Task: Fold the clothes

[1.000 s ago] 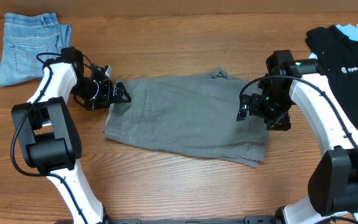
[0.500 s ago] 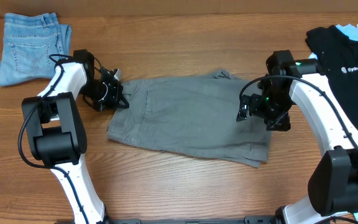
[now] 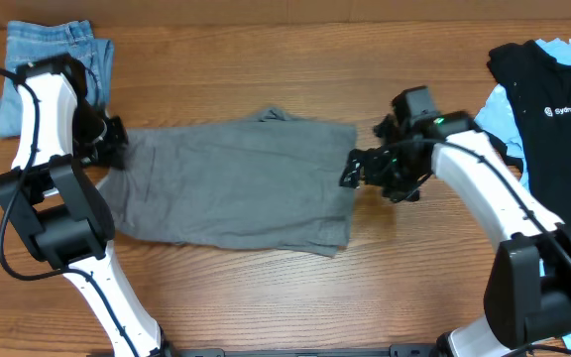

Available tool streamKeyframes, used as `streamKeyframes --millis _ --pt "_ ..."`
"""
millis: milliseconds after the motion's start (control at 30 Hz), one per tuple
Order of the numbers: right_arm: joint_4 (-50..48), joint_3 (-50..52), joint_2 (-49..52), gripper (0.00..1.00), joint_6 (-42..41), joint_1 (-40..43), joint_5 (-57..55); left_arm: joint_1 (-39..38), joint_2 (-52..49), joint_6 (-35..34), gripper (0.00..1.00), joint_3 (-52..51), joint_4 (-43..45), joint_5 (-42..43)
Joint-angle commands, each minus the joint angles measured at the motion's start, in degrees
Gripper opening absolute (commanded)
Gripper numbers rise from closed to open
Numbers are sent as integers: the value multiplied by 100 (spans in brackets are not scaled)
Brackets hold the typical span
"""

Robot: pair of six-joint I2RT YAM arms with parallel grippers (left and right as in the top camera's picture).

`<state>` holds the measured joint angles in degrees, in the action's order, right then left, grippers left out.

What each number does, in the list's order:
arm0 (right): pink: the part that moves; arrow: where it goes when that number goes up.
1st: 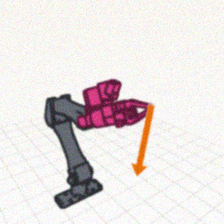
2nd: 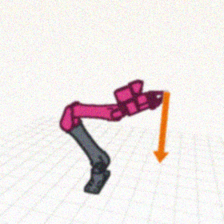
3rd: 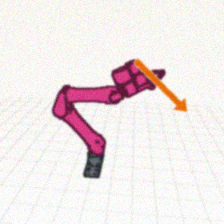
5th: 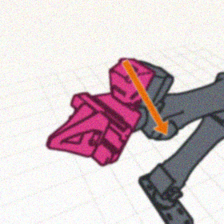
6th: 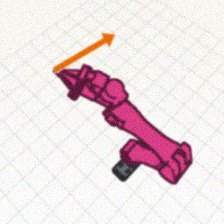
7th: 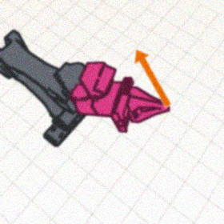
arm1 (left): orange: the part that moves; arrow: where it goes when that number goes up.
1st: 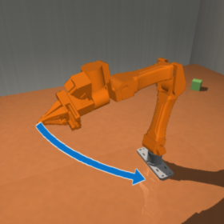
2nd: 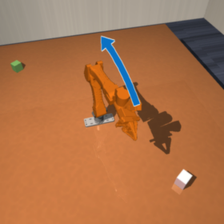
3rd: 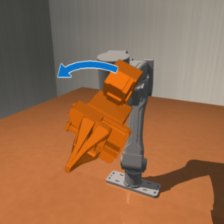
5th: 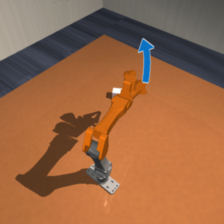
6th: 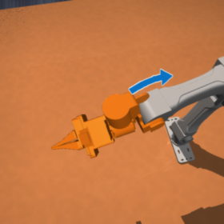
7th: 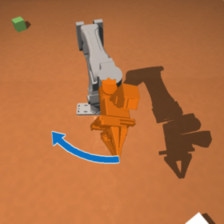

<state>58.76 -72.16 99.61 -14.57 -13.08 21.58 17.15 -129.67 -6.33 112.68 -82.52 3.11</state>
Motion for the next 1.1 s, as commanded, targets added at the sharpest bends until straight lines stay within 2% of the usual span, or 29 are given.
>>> streamKeyframes --millis 0,67,233,500,767,900,967,1067 --pt "-699 457 9 95 -787 -442 210 -195 505 -221 4 691 -374 26" --pt "-1021 573 149 90 -975 -695 212 -299 702 -273 4 811 -485 83" --pt "-1375 584 608 90 -1104 -1141 208 -667 1285 -295 4 879 -717 295" --pt "-1478 581 984 90 -1233 -1143 168 -1832 2238 -293 5 879 -695 651" --pt "-1475 579 1014 90 -1231 -1117 214 -3287 1947 -638 10 848 -321 745" --pt "-1456 577 1014 91 -1226 -1060 236 -3766 1663 -929 9 848 -129 748" --pt "-1453 577 1014 96 -1224 -975 280 -3969 1508 -1003 8 848 -107 750" --pt "-1296 529 1014 100 -769 -549 807 -4288 1263 -1001 7 848 -111 748"
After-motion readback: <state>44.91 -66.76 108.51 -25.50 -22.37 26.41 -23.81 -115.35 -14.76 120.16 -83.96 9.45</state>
